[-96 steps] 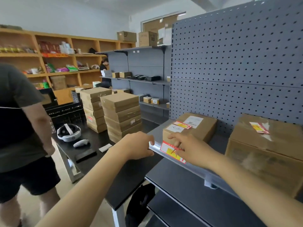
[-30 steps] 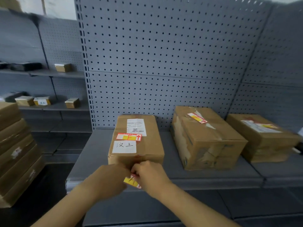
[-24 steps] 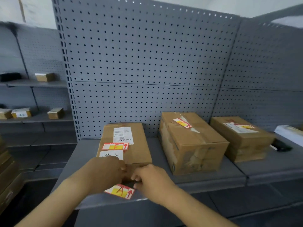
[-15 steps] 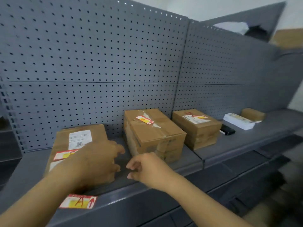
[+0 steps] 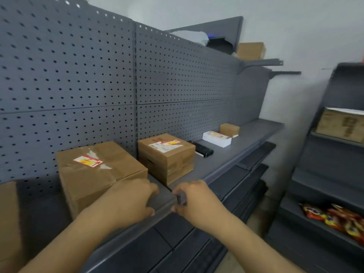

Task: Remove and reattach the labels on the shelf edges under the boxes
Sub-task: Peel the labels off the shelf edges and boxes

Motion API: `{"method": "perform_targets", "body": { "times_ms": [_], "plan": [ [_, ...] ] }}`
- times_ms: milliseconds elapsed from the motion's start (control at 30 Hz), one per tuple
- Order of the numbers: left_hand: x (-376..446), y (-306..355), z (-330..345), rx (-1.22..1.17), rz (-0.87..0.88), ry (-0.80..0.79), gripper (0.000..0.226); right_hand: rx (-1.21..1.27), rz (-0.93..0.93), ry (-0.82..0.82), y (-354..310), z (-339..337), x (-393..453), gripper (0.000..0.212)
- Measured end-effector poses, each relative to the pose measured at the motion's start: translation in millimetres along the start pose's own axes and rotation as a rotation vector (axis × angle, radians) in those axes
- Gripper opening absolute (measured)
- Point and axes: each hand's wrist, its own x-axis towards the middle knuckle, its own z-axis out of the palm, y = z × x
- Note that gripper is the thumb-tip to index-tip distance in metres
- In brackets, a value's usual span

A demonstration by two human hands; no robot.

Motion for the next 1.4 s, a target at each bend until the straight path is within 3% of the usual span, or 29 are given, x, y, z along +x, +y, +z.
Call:
{"method": "perform_targets", "body": {
  "times_ms": [500, 933, 1100, 1267, 1400],
  "plan": [
    [194.3, 142.3, -0.5, 0.025, 0.037, -0.007, 0.052, -0.042, 0.149, 0.058, 207.1, -90.1, 2.5, 0.043],
    [356.5, 158.6, 54.7, 0.086, -0.125, -0.122, 0.047, -0.01, 0.174, -0.083, 338.4, -88.4, 123.1, 0.033],
    [411.0, 160.0, 56.7, 0.073, -0.141, -0.091, 0.048, -0.035, 0.162, -0.126, 379.0, -91.8, 165.8, 0.028],
    [452.5, 158.4, 61.3, 0.08, -0.215, -0.088, 0.038, -0.024, 0.105, -0.219, 417.8, -89.4, 206.5, 0.034],
    [477.0, 158.7, 64.9, 0.049, -0.346, -0.101, 0.042, -0.029, 0.005, -0.276, 444.3, -92.1, 242.2, 0.036]
  ]
}}
